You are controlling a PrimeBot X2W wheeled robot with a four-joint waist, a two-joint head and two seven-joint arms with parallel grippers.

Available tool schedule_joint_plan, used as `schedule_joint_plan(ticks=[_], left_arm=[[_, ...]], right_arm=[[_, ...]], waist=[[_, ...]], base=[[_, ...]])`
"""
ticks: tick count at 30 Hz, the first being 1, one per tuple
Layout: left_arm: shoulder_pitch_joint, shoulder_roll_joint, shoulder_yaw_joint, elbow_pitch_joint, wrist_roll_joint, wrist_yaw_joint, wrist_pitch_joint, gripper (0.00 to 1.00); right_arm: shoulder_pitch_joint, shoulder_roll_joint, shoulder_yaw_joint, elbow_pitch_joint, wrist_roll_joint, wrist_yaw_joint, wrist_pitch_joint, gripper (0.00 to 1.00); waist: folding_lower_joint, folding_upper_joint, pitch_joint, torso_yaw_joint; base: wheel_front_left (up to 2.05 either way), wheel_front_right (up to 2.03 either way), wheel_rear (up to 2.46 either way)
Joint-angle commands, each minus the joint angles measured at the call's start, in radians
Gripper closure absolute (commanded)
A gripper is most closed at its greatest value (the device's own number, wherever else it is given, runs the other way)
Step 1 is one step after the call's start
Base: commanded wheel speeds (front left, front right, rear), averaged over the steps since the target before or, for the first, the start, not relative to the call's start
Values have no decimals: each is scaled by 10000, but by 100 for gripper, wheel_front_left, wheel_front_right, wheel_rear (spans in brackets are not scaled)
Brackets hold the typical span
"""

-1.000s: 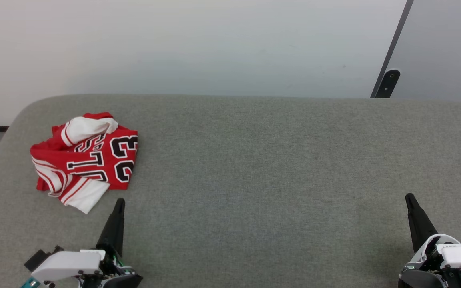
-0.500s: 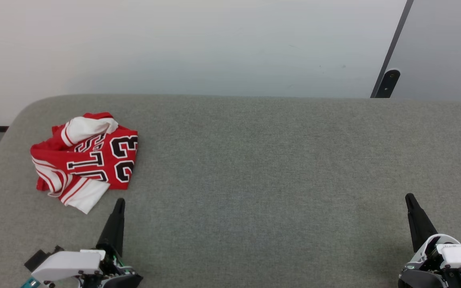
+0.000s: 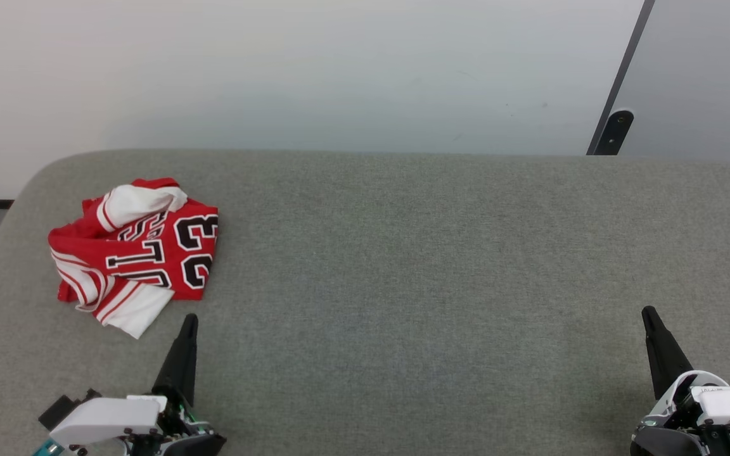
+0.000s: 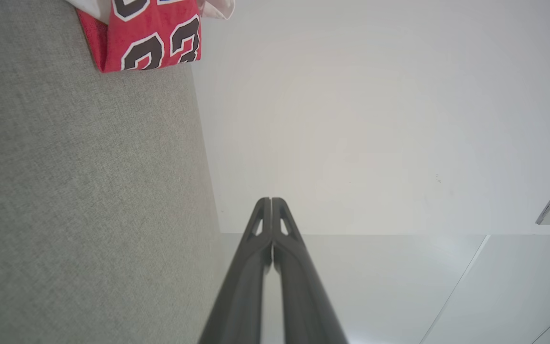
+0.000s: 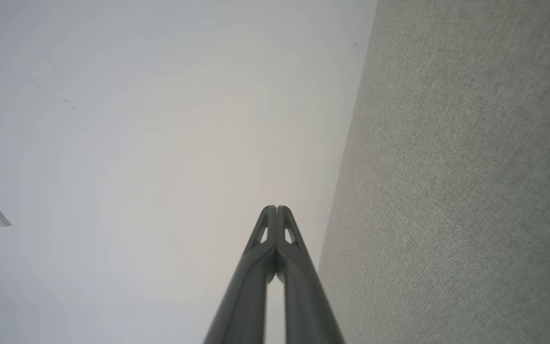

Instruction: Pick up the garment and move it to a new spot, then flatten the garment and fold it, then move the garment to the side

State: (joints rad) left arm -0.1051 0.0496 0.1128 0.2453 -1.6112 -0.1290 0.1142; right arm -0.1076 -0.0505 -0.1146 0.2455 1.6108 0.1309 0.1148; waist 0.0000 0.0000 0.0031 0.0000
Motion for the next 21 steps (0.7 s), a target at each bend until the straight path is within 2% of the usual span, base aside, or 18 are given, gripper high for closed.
schedule_joint_plan(ticks=[1, 21], left_arm=[[-94, -1, 23, -9, -33, -38, 22, 100], [-94, -1, 22, -10, -33, -38, 21, 100]], right_arm=[[-32, 21, 14, -27, 41, -4, 11, 100], [-32, 21, 14, -27, 41, -4, 10, 100]], waist=[[0, 0, 0, 0], [0, 0, 0, 0]], base=[[0, 0, 0], [0, 0, 0]])
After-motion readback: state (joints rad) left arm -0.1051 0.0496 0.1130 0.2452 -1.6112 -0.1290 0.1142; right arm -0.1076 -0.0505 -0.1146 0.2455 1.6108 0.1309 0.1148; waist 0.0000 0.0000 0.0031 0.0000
